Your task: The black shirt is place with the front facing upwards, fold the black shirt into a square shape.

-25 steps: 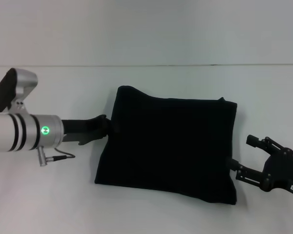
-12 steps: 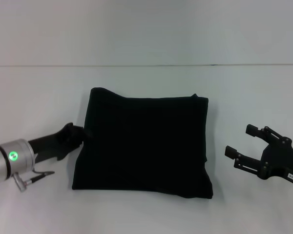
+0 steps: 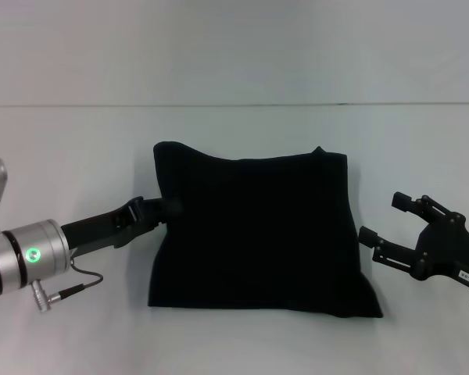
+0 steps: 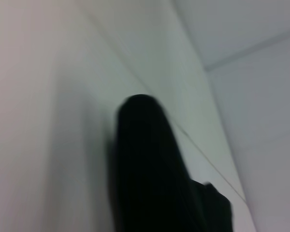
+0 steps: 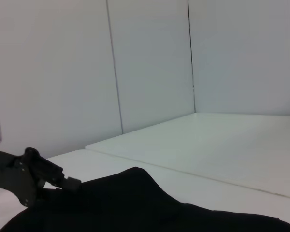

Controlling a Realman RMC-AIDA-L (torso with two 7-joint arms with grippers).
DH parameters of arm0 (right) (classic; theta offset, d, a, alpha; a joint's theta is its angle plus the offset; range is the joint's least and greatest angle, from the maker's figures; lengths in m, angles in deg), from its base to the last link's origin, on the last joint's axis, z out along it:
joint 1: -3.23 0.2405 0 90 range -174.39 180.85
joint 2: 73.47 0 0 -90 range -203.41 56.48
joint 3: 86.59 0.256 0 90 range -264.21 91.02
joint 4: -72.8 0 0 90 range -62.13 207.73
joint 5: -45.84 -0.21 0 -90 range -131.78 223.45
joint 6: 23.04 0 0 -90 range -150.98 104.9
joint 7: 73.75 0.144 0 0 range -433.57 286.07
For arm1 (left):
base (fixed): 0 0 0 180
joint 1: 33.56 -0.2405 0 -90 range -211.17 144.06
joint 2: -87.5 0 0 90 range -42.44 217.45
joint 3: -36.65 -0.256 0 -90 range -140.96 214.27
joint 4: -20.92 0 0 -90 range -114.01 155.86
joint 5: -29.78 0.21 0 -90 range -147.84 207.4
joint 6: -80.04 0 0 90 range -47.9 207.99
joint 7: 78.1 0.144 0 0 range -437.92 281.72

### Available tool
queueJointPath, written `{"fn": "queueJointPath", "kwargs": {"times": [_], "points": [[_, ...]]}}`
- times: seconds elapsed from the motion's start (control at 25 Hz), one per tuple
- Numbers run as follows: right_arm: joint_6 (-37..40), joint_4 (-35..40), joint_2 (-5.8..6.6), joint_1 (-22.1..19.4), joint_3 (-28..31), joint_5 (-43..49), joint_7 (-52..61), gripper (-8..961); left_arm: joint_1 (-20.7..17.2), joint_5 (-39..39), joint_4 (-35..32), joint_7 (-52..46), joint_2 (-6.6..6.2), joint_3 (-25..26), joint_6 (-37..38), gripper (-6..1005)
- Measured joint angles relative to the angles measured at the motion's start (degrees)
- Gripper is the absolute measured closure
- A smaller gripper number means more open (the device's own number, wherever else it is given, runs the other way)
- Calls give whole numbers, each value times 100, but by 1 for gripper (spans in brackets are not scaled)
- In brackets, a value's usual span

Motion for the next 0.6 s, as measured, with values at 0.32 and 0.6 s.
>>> {"fn": "queueJointPath", "kwargs": {"times": [0.32,0.6], "points": [[123,-21,-41,81,-26,0,-60,13,-337,0,-651,1395,-35,51,580,636],[302,-368,-45,97,-88,213,-692,12,-844,27,-1025,4591,45,-111,1779,412]]}}
